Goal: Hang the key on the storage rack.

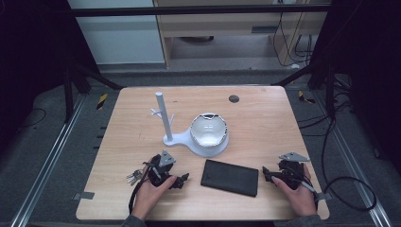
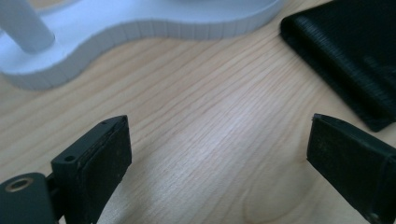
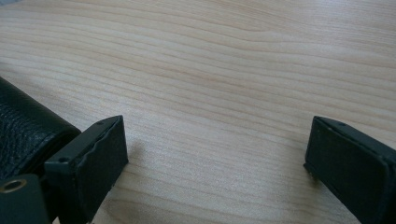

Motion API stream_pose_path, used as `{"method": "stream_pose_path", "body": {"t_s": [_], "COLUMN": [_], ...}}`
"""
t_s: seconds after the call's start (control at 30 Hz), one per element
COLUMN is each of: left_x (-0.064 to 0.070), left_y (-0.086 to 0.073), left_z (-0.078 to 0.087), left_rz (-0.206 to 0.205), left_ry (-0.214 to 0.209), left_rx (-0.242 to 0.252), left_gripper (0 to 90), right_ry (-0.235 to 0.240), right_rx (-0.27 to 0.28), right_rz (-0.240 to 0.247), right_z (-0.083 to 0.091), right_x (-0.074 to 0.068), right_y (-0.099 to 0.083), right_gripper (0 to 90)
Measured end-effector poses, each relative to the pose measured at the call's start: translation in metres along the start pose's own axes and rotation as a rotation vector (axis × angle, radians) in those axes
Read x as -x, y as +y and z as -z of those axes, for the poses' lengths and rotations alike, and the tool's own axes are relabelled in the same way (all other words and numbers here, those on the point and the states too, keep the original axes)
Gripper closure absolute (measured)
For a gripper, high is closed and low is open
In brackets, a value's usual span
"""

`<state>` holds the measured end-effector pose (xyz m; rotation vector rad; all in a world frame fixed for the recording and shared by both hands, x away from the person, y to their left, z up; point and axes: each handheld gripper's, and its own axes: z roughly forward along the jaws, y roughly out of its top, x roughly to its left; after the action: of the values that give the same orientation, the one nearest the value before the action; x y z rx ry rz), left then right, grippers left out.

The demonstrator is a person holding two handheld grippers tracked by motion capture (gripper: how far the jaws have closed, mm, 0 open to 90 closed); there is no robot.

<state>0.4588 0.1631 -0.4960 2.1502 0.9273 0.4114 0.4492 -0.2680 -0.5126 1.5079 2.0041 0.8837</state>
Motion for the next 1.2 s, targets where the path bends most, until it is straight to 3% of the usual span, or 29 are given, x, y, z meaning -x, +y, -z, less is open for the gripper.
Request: {"method": "stream_pose_path", "body": {"t_s": [0.07,0.2,0.33,0.43,0.5,0.6,0.7,0.77,0.83,0.9,1.0,1.07,1.13,1.2], "left_x": [0.003,0.007,0.008,0.005,0.001,-0.008,-0.022,-0.032,-0.041,-0.053,-0.067,-0.076,-0.082,-0.085], "left_y": [0.001,-0.002,0.002,0.002,0.002,-0.001,-0.005,-0.008,-0.011,-0.014,-0.019,-0.025,-0.032,-0.038], "left_z": [0.006,0.016,0.029,0.045,0.056,0.070,0.084,0.093,0.101,0.109,0.112,0.112,0.112,0.111], "left_rz": [-0.033,-0.025,-0.061,-0.015,-0.043,-0.096,-0.062,-0.063,-0.090,-0.092,-0.074,-0.082,-0.080,-0.035], "left_ry": [0.019,-0.004,0.036,-0.001,0.029,0.114,0.107,0.138,0.165,0.217,0.200,0.218,0.220,0.188], "left_rx": [-0.009,0.011,-0.046,-0.050,-0.083,-0.144,-0.156,-0.180,-0.233,-0.249,-0.294,-0.337,-0.351,-0.332], "left_gripper": [6.9,8.7,8.9,9.7,9.5,9.0,9.4,11.5,12.3,19.3,24.4,30.6,33.9,36.0], "right_ry": [0.001,0.005,0.007,0.014,0.011,0.011,0.007,0.008,0.011,0.011,0.015,0.016,0.016,0.015], "right_rx": [-0.003,-0.004,-0.007,-0.008,-0.007,-0.008,-0.006,-0.006,-0.007,-0.008,-0.009,-0.009,-0.009,-0.009], "right_rz": [0.000,0.002,0.002,0.008,0.009,0.008,0.014,0.014,0.011,0.013,0.020,0.020,0.021,0.020], "right_z": [0.000,0.000,-0.001,-0.001,-0.001,-0.001,-0.001,0.000,0.000,0.000,-0.001,-0.001,-0.001,-0.001], "right_x": [0.000,0.000,0.000,0.001,0.000,0.000,0.000,0.000,-0.001,-0.001,-0.001,-0.001,-0.001,-0.001], "right_y": [0.000,0.000,0.001,0.001,0.001,0.001,0.000,0.000,0.000,0.000,0.000,0.000,0.000,0.000], "right_gripper": [5.2,4.9,4.1,4.2,4.1,4.1,4.1,4.1,4.1,3.5,3.1,3.0,3.1,3.1]}}
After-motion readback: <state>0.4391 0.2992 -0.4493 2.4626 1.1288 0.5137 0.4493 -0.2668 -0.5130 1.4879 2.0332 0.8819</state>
